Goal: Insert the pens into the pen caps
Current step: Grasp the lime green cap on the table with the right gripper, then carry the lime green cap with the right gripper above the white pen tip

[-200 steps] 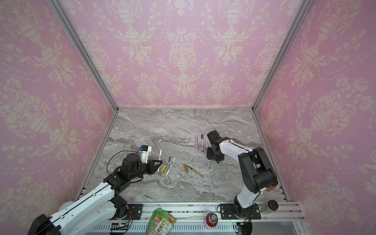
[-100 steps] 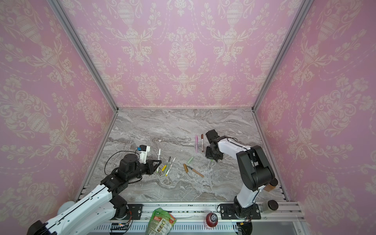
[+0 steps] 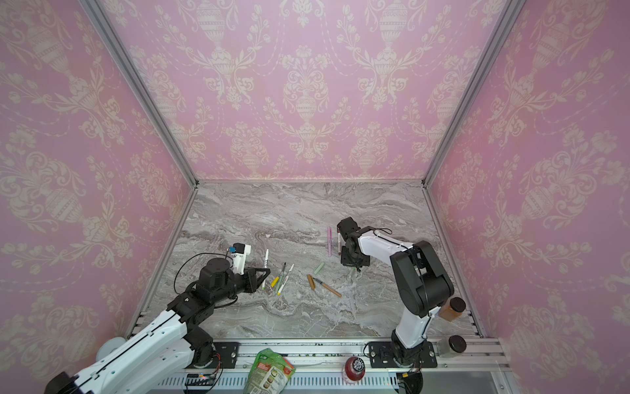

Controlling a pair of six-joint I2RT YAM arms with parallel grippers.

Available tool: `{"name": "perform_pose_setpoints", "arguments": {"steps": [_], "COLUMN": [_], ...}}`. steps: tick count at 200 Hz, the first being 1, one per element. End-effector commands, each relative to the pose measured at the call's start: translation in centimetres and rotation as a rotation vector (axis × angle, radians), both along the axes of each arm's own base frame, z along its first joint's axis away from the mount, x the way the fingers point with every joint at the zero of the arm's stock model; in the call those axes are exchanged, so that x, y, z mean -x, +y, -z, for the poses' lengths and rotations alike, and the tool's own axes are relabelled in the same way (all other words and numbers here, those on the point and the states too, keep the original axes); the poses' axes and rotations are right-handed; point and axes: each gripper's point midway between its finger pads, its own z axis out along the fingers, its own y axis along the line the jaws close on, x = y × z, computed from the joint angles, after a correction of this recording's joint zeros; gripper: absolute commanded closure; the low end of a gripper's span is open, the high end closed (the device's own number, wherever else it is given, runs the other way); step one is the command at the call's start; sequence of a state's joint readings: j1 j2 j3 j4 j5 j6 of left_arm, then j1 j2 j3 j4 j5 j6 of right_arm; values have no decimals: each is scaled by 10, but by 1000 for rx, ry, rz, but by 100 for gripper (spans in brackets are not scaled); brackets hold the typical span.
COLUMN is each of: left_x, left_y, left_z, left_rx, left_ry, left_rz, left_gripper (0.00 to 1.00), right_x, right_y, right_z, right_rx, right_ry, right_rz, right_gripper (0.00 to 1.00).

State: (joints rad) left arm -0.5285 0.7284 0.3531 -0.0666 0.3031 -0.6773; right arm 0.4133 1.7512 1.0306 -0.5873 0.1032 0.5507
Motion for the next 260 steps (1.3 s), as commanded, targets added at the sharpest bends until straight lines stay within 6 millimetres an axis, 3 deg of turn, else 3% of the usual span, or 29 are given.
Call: {"name": "perform_pose_setpoints", "arguments": {"steps": [1,38,121,177,224,260], "left_x": [-2,-2,-2,5,14,15], "left_y": [1,0,-10,-38,-66,-77], "left_z": [-10,-9,-5,1,3,7], "left_rx": [-19,-15,-6,3,14,17], "left_ry": [-32,-26,-5,11,22,27], "left_rz": [1,2,38,134,230,261], "left_gripper": [100,100,100,100,100,100], "right_x": [43,40,10,-9,-14,-10], "right_y": [0,9,49,106,151,182], "right_z": [46,30,-68,-125,-150,-152], "right_rx": [12,-42,-327,-694,-809,-857], "right_ry": [194,154,-86,-205,-231,-212], "right_rz": [-17,-7,41,37,-7,-45], "right_gripper": [99,100,100,100,100,100]}}
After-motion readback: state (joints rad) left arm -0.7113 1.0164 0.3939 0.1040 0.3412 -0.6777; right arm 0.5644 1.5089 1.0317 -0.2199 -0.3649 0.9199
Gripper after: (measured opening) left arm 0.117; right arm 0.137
